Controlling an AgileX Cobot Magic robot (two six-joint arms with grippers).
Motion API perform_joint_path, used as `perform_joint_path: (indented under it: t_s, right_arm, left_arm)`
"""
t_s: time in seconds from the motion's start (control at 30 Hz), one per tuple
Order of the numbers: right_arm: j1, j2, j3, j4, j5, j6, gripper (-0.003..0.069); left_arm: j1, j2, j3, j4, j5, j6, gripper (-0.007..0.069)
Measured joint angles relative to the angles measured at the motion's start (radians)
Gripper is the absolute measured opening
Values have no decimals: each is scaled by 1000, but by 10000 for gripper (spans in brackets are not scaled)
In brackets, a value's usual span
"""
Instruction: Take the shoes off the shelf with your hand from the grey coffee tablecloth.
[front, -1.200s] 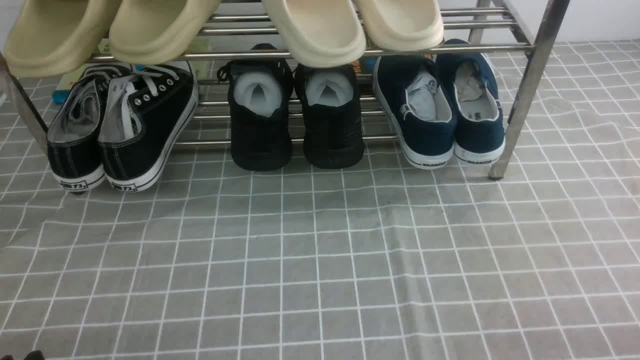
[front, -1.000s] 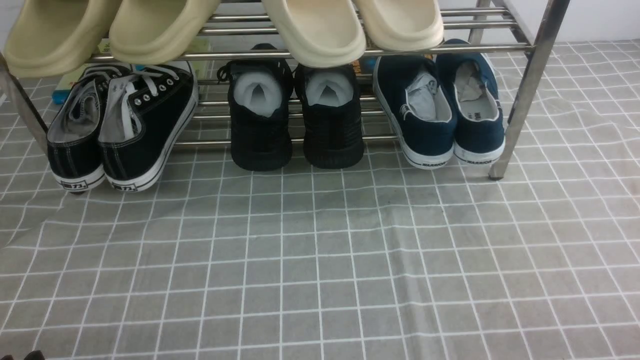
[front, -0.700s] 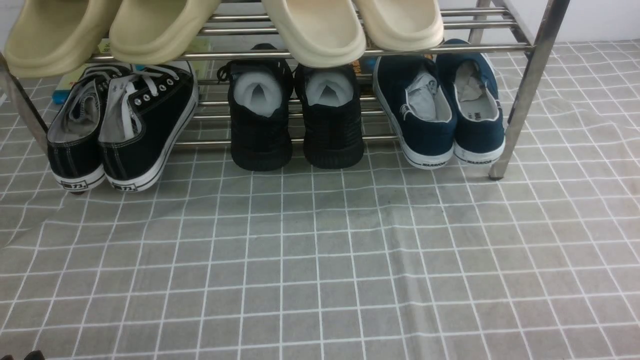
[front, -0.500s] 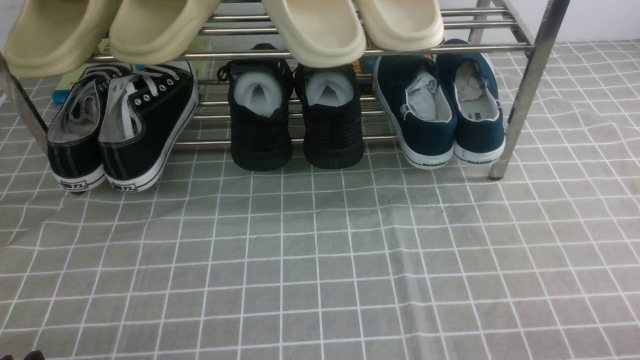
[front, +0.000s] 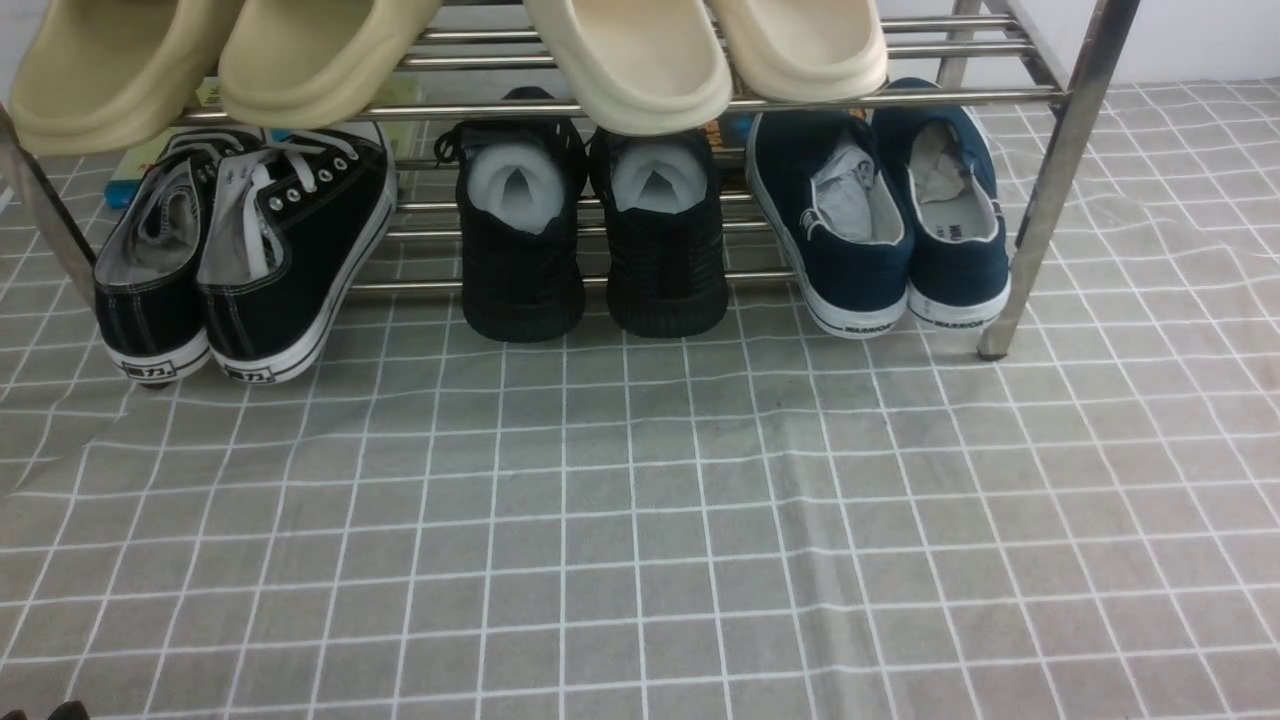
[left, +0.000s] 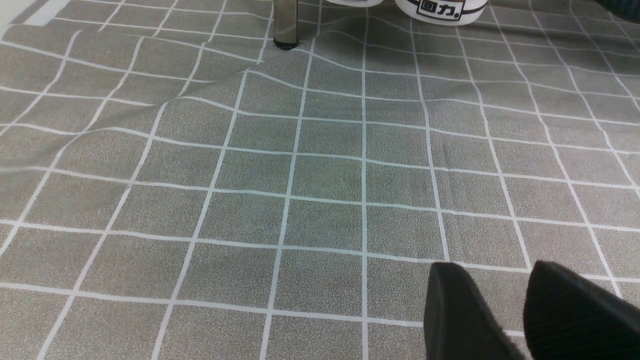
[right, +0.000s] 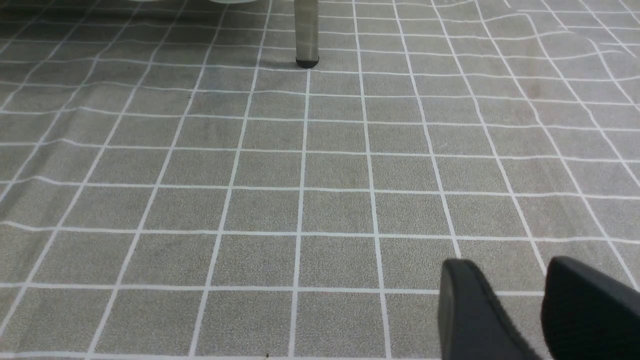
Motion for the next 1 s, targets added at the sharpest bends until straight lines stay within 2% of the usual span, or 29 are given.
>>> perform_joint_path:
  t_s: [0.07,0.13,0.2,0.23,0.27,0.3,0.43,0.67,0.77,0.83,0.9,0.93,1.0]
  right_arm:
    - [0,0,0,-3,-3,0,239]
    - [0,0,2,55,-20,40,239]
    - [0,0,7,207,-43,139,239]
    - [0,0,6,242,-47,150,239]
    - [0,0,9,376,-59,234,239]
    - [0,0,9,450,-65,276,239]
    - [0,0,9,575,-107,343,239]
    - [0,0,3,590,-200,346,237]
    - [0,13,-88,550,-158,237,183]
    - [0,69,-185,518,-113,161,111]
    - [0,210,-315,501,8,80,16]
    - [0,210,-315,500,8,75,16]
    - [0,469,-461,498,236,11,-13]
  left_arm:
    - [0,0,0,0,0,0,240]
    - [0,0,0,0,0,0,240]
    - [0,0,0,0,0,0,240]
    - [0,0,0,0,0,0,240]
    - [0,0,0,0,0,0,240]
    - [0,0,0,0,0,0,240]
    - [0,0,0,0,0,0,240]
    - [0,0,0,0,0,0,240]
    - [0,0,0,0,0,0,240]
    - [0,0,0,0,0,0,240]
    - [0,0,0,0,0,0,240]
    - [0,0,0,0,0,0,240]
    - [0,0,0,0,0,0,240]
